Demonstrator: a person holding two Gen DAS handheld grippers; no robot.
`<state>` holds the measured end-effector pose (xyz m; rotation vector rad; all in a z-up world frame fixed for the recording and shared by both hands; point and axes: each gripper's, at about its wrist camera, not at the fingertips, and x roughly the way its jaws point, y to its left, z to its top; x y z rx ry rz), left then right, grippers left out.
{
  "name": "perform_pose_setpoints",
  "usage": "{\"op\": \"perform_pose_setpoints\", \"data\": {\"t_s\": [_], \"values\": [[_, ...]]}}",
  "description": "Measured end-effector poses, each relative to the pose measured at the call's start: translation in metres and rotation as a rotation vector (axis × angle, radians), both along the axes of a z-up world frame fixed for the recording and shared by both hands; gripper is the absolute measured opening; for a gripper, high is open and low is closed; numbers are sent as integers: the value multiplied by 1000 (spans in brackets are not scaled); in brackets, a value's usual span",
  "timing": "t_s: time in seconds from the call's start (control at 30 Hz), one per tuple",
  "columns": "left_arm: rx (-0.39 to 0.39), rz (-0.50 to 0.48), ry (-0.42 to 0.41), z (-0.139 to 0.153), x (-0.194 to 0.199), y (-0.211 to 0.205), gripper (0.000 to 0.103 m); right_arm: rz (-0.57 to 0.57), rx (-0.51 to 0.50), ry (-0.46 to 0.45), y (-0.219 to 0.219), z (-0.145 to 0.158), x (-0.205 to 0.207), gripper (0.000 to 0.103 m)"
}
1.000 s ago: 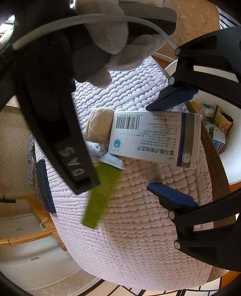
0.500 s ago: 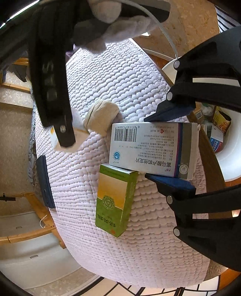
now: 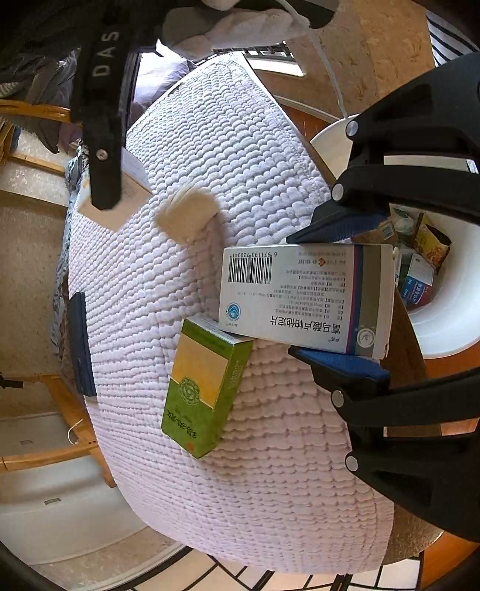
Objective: Collect trash
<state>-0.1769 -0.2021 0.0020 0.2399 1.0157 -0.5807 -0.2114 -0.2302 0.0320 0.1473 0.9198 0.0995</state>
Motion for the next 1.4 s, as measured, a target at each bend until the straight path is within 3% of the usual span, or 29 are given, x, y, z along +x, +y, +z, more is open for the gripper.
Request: {"op": "perform_pose_setpoints", "data": {"t_s": [0.37, 0.53, 0.9, 1.0, 1.13, 1.23, 1.4], "values": [[-10, 4, -2, 5, -6, 4, 54, -13, -8, -15, -9, 12, -23, 63], [-20, 14, 9, 5, -6, 5, 54, 3, -38, 12, -3, 4, -41, 63], [-23, 19, 26, 2, -8, 8, 54, 9, 1, 85, 1, -20, -74, 63], [-15, 33, 17, 1, -4, 6, 63, 12, 8, 95, 5, -24, -79, 63], [-19, 54, 10, 1, 3, 3, 63, 28, 7, 102, 12, -27, -85, 63], [-11, 53, 4, 0, 5, 0, 52, 38, 4, 104, 18, -28, -90, 63], [-3, 47, 5, 0, 0, 1, 52, 46, 11, 106, 21, -28, -97, 63]]}}
